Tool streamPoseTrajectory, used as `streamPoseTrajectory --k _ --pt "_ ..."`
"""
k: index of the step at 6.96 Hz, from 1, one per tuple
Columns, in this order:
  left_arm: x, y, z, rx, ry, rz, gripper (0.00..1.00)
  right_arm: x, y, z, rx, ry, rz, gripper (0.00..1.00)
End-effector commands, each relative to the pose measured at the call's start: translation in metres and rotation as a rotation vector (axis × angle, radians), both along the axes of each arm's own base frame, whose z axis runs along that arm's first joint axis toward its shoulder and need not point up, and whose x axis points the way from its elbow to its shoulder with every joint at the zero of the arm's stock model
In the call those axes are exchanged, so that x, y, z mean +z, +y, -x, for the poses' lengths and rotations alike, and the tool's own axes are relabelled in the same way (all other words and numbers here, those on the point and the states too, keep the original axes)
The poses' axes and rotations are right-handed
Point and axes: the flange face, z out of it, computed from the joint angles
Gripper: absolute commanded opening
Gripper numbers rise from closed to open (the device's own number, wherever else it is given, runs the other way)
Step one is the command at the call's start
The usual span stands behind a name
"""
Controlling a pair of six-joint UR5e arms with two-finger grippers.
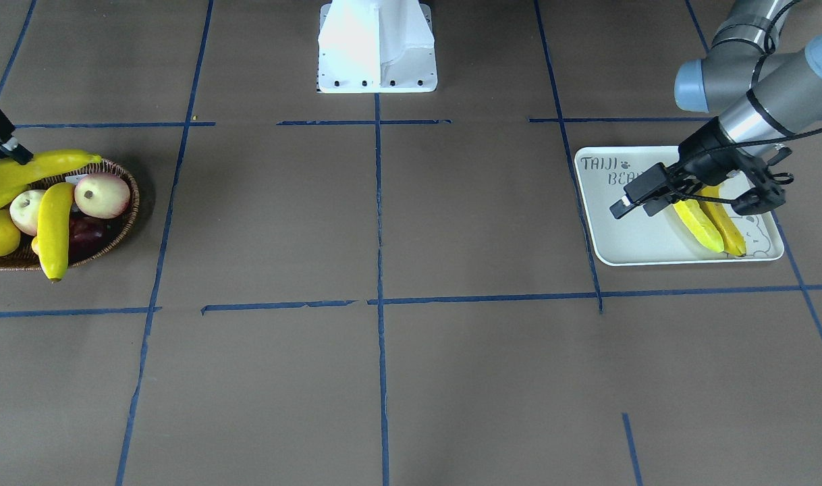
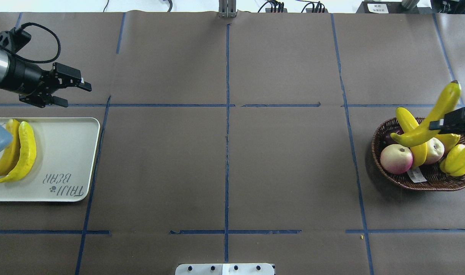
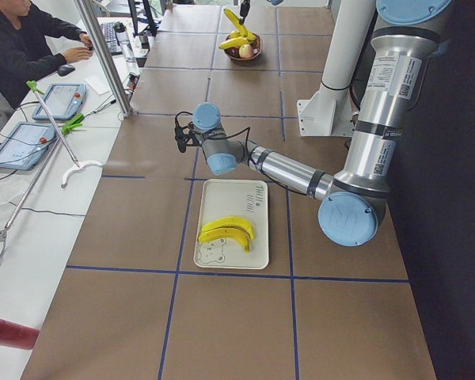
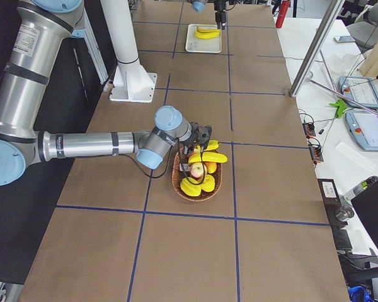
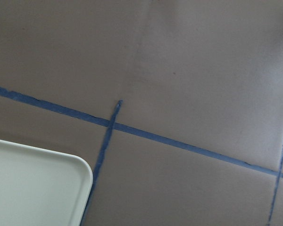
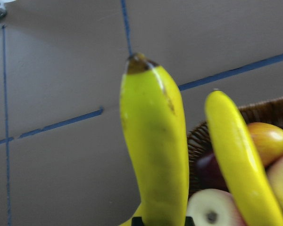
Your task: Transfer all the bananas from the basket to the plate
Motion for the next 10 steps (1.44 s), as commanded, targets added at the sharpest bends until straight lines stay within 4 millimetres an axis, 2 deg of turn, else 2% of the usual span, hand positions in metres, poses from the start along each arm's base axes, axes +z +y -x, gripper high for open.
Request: streamPoseTrajectory --k 1,3,4,5,7,8,9,10 --pt "-0.042 -0.008 -0.022 0.017 0.049 -0.024 1.00 -0.098 -0.030 0.110 -0.129 -0.037 -0.096 0.00" --pt "-0.090 -0.009 -0.054 0.053 0.099 -0.061 0.99 -0.192 -0.022 0.208 -0.201 -0.044 -0.162 0.00" --pt "-0.113 -0.004 -0.068 0.078 0.122 -0.092 0.99 -0.241 -0.012 0.245 -0.229 -0.050 -0.183 0.00" --pt "-0.132 0.009 -0.086 0.113 0.147 -0.115 0.99 -0.267 0.003 0.272 -0.236 -0.053 -0.207 0.00" --pt "-0.153 0.022 -0.102 0.144 0.193 -0.168 0.99 -0.285 0.034 0.313 -0.206 -0.048 -0.256 0.00" --pt "-0.159 0.028 -0.105 0.158 0.218 -0.200 0.99 -0.287 0.035 0.315 -0.202 -0.052 -0.255 0.00" --pt "-0.168 0.042 -0.119 0.184 0.251 -0.232 0.99 -0.294 0.036 0.316 -0.201 -0.062 -0.257 0.00" --pt "-0.196 0.047 -0.132 0.172 0.287 -0.212 0.99 -0.295 0.037 0.316 -0.203 -0.064 -0.255 0.00"
